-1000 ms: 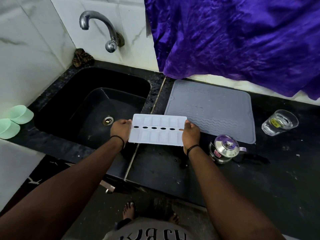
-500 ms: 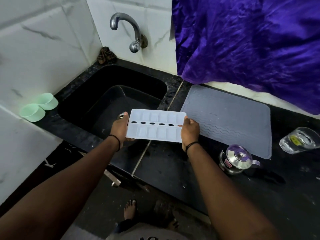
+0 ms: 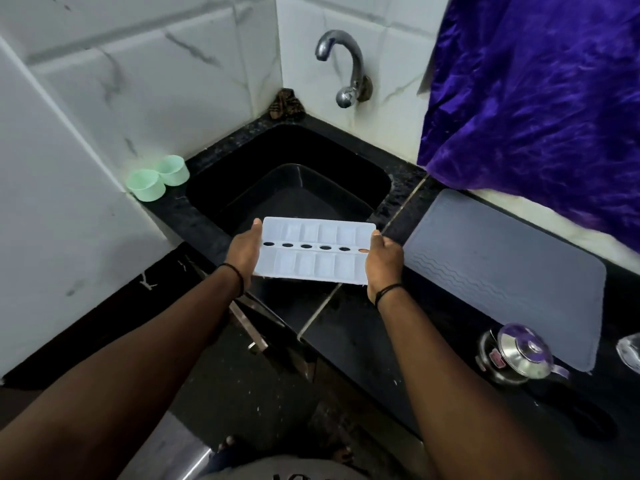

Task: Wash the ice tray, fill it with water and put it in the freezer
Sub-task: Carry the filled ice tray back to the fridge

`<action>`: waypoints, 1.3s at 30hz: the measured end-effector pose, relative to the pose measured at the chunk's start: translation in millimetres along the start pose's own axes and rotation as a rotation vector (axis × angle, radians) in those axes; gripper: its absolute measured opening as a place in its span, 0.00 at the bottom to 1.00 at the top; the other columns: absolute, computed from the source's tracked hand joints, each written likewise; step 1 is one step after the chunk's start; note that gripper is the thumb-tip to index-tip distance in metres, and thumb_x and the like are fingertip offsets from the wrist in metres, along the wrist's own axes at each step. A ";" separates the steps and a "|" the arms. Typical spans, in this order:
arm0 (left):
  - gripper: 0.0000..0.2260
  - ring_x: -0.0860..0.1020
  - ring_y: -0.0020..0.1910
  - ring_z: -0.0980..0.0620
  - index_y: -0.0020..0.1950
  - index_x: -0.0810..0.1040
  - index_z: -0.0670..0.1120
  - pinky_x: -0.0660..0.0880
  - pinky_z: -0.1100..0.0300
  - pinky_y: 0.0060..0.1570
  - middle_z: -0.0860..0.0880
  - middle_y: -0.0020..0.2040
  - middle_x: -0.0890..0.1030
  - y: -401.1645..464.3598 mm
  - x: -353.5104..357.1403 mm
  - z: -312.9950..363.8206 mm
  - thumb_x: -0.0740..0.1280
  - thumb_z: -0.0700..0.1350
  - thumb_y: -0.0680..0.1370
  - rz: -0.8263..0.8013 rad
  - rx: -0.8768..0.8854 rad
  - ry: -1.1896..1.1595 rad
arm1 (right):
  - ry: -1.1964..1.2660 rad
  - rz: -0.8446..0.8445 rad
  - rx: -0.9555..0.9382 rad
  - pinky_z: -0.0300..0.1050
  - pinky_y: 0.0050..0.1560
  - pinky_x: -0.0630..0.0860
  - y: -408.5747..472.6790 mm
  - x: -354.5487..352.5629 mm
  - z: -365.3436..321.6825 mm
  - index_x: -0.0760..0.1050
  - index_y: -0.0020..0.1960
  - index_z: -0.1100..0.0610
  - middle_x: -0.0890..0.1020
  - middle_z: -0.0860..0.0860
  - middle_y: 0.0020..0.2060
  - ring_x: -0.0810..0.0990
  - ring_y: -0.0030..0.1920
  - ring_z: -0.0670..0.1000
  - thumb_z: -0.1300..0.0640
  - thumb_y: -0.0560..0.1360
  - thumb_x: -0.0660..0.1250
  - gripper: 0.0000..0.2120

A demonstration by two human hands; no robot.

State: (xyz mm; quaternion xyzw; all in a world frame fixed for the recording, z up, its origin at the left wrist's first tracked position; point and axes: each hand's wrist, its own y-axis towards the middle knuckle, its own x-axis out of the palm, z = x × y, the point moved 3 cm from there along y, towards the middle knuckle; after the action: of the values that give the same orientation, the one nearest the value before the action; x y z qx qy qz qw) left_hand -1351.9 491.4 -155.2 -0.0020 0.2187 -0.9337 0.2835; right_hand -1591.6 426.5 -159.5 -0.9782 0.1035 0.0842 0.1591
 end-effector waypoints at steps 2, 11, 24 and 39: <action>0.19 0.80 0.25 0.58 0.39 0.80 0.50 0.72 0.67 0.24 0.54 0.30 0.82 0.1 -18.8 2.3 0.59 0.60 0.79 0.022 -0.010 -0.007 | -0.015 -0.023 -0.012 0.61 0.50 0.81 -9.6 16.3 -6.5 0.81 0.48 0.60 0.85 0.60 0.45 0.84 0.46 0.61 0.49 0.81 0.59 0.17; 0.19 0.82 0.34 0.54 0.43 0.79 0.51 0.74 0.63 0.29 0.53 0.38 0.83 7.3 -117.5 4.4 0.58 0.63 0.78 0.077 -0.005 -0.029 | 0.038 -0.163 0.009 0.62 0.47 0.82 -58.2 101.1 -18.3 0.79 0.42 0.57 0.85 0.58 0.42 0.85 0.44 0.60 0.50 0.81 0.59 0.16; 0.19 0.83 0.37 0.48 0.45 0.81 0.48 0.78 0.57 0.36 0.48 0.40 0.84 10.8 -298.6 -21.3 0.59 0.60 0.79 0.251 -0.033 -0.157 | 0.041 -0.366 0.013 0.55 0.43 0.82 -151.7 254.1 -23.8 0.76 0.39 0.56 0.83 0.56 0.38 0.83 0.41 0.59 0.53 0.82 0.60 0.15; 0.12 0.80 0.34 0.49 0.43 0.80 0.45 0.77 0.58 0.36 0.48 0.38 0.82 -53.7 -441.0 -67.9 0.61 0.49 0.80 0.652 -0.031 -0.415 | -0.174 -0.749 -0.110 0.59 0.46 0.81 -250.0 397.4 -16.4 0.79 0.45 0.62 0.84 0.58 0.40 0.83 0.43 0.61 0.51 0.81 0.60 0.17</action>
State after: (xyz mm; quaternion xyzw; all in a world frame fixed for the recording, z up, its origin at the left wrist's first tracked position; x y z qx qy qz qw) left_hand -1018.8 792.8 -141.6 -0.1257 0.1598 -0.7707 0.6038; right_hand -1148.8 583.2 -149.3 -0.9445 -0.2793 0.1083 0.1345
